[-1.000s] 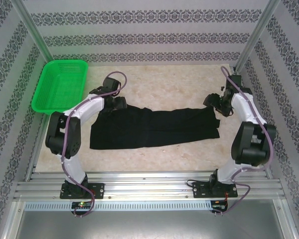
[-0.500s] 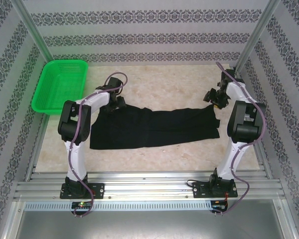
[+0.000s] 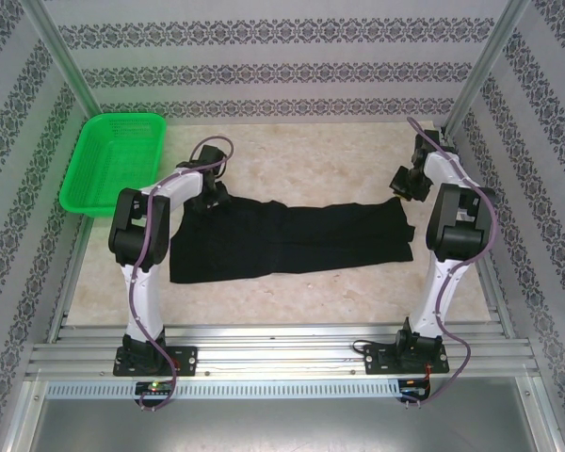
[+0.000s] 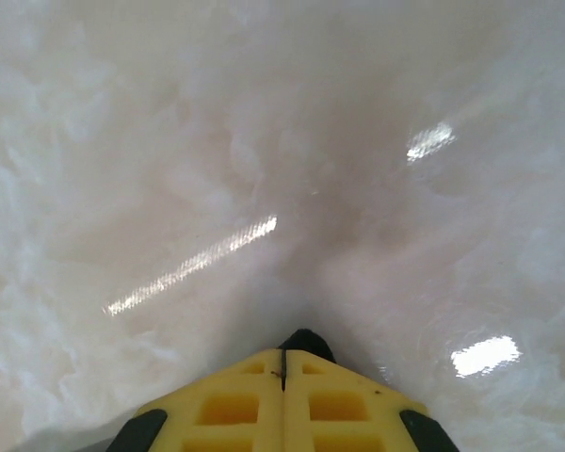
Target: Fold and stack the t-shirts
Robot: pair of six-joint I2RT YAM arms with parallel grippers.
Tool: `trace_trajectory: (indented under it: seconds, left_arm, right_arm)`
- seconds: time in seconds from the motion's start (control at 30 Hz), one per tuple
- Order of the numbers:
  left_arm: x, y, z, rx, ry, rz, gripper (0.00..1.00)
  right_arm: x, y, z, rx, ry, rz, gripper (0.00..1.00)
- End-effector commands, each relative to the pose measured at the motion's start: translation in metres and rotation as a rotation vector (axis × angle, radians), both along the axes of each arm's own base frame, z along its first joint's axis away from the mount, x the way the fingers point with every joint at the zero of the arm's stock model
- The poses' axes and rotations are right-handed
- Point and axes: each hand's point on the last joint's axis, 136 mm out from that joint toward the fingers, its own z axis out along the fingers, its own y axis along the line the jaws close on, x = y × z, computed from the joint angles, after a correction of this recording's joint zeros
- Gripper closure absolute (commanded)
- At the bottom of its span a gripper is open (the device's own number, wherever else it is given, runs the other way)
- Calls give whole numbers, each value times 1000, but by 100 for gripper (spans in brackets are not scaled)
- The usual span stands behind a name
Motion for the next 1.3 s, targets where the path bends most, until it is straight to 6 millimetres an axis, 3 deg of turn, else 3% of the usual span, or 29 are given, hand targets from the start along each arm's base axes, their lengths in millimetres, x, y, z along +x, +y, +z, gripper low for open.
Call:
trace_trajectory:
  seconds: [0.0, 0.17, 0.27, 0.33, 0.37, 0.47, 0.63, 0.77, 0.9, 1.0, 1.27]
  left_arm:
    - [-27, 30, -36, 65, 148, 61, 50]
    - [-22, 38, -35, 77, 148, 60, 50]
    - [-13, 36, -34, 67, 133, 41, 50]
    - [-1, 26, -26, 17, 73, 9, 48]
    - [5, 22, -20, -2, 43, 1, 46]
    - [20, 12, 3, -55, -35, -18, 40]
    - [46, -7, 50, -131, -144, -79, 33]
    - [55, -22, 92, -178, -216, -128, 29]
    - [44, -35, 119, -214, -211, -163, 27]
    - [23, -43, 127, -221, -185, -195, 27]
    - [-43, -29, 100, -176, -75, -178, 27]
  right_arm:
    - [2, -25, 37, -99, -92, -60, 100]
    - [-4, -44, 48, -129, -140, -113, 100]
    - [-1, -40, 46, -91, -149, -98, 100]
    - [2, -33, 49, -55, -173, -76, 74]
    - [3, -30, 52, -40, -190, -69, 62]
    - [-2, -25, 65, -25, -219, -63, 51]
    - [-28, -16, 82, -18, -191, -20, 49]
    - [-55, -9, 74, -7, -127, -1, 49]
    - [-66, 10, 59, 88, -91, 27, 49]
    - [-73, 20, 49, 122, -55, 28, 50]
    - [-90, 44, 33, 188, 40, -34, 54]
